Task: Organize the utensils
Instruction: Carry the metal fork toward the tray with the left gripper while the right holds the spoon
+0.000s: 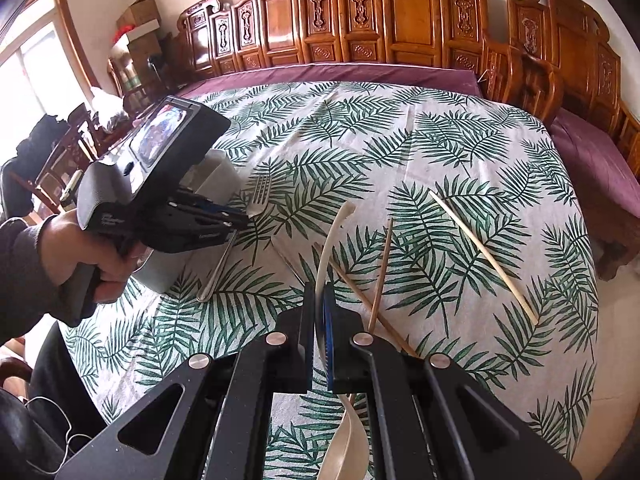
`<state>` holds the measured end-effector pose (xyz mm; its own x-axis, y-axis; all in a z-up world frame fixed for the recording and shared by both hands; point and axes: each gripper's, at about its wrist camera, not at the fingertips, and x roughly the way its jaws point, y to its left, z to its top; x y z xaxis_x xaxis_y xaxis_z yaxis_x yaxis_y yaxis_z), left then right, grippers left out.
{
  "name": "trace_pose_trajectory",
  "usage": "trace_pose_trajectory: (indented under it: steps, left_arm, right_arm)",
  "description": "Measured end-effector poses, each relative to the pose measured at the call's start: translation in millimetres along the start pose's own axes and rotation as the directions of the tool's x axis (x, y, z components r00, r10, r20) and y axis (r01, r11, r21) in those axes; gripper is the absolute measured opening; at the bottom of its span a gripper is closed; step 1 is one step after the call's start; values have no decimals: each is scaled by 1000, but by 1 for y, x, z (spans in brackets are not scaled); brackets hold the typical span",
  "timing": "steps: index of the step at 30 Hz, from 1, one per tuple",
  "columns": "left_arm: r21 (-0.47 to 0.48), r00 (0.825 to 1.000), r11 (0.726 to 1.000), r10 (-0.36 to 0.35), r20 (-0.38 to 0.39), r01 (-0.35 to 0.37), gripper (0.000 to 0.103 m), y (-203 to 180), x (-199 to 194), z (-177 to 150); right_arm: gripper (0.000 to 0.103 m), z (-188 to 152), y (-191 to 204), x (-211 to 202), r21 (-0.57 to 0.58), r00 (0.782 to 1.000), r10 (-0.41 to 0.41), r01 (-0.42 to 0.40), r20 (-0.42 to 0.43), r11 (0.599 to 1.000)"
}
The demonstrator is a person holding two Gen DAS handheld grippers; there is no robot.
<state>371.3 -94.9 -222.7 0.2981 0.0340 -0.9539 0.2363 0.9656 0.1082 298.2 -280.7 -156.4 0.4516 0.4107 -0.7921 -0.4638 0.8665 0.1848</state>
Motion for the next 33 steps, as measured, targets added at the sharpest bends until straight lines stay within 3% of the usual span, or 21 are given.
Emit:
trace_pose_trajectory:
  steps: [8,11,13,17,33]
  left_arm:
    - [28,999,999,30,-30,-29,7,-9,1,5]
    - [51,999,999,16,-33,-14,5,-12,0,5]
    - [36,996,999,-31,-82,34,0,-13,7,3]
    - [47,998,999,-15,-62,18,0,-17,6,1]
    - [31,991,991,-130,-44,132,0,-18,2,-6]
  right_arm:
    - [5,-2,0,0,-2,1000,3,-3,2,1000]
    - [5,-3,-3,-2,6,1000,1,-1,9,1000]
    - [5,-3,-5,-4,9,1000,-1,1,14,1000]
    - [5,-5,-8,-8,20,1000,-2,1,25,1000]
    - [5,-11,-12,-9,26,999,-4,3,38,1000]
